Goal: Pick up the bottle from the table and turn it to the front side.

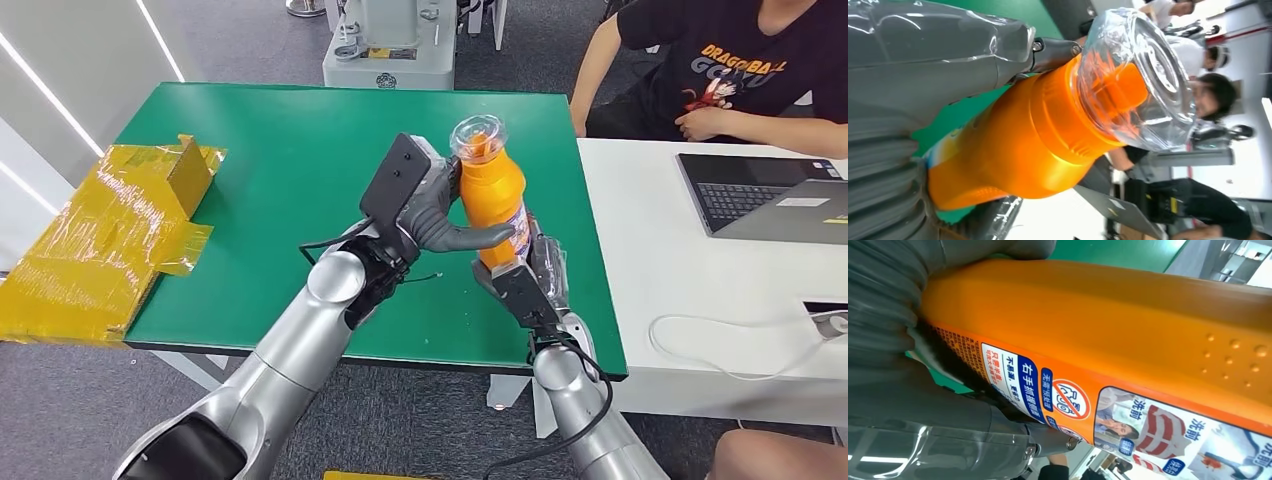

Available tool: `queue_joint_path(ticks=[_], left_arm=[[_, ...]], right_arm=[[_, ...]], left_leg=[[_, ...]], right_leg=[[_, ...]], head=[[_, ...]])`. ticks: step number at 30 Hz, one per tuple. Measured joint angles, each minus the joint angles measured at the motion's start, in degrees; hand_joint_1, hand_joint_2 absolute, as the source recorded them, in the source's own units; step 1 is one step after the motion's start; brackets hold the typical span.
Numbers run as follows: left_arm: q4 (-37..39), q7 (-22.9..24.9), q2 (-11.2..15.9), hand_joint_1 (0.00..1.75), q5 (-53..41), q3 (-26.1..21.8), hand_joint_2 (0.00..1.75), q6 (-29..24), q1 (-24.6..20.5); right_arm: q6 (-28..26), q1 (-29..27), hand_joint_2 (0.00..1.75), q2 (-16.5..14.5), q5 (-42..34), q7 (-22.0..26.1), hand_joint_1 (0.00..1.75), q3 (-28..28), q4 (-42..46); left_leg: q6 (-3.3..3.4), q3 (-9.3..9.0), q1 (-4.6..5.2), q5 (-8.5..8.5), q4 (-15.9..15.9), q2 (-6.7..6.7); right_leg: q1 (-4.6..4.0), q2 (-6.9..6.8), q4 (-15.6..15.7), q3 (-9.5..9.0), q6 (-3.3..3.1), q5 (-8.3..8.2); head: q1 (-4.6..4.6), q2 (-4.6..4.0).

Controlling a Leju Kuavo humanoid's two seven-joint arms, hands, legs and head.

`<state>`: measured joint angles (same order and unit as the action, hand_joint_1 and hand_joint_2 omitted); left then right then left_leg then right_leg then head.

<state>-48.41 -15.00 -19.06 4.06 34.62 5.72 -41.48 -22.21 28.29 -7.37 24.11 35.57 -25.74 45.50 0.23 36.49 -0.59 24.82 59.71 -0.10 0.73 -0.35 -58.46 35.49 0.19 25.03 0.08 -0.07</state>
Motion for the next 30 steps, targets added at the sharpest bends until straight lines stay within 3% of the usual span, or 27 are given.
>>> queue_joint_path(ticks=[22,28,29,30], left_arm=[[9.1,0.2,-0.7,0.00,-1.4,0.0,1.75,-1.7,-3.0],[9.9,1.1,-1.4,0.00,1.8,0.1,1.75,-6.2,-2.5],[10.0,1.1,-1.5,0.05,2.3,0.2,1.75,-6.9,-2.4],[10.0,1.1,-1.6,0.44,3.0,0.3,1.75,-7.5,-2.3]], right_arm=[[-0.5,-0.2,1.75,0.4,-0.5,-0.3,1.75,0.2,-2.9],[-1.3,-0.1,1.75,0.7,-0.5,0.0,1.75,0.2,-3.4],[-1.3,-0.1,1.75,0.7,-0.5,0.0,1.75,0.2,-3.4],[-1.4,-0.1,1.75,0.7,-0.5,0.0,1.75,0.2,-3.4]], left_leg=[[0.00,0.01,0.00,0.00,0.0,0.00],[0.00,0.01,0.00,0.00,0.0,0.00],[0.00,0.01,0.00,0.00,0.0,0.00],[0.00,0.01,0.00,0.00,0.0,0.00]], right_leg=[[0.00,0.00,0.0,0.02,0.00,0.00],[0.00,0.01,0.0,0.02,0.00,0.00],[0.00,0.00,0.0,0.03,0.00,0.00],[0.00,0.00,0.0,0.03,0.00,0.00]], head=[[0.01,0.00],[0.01,0.00],[0.00,0.00],[0.01,0.00]])
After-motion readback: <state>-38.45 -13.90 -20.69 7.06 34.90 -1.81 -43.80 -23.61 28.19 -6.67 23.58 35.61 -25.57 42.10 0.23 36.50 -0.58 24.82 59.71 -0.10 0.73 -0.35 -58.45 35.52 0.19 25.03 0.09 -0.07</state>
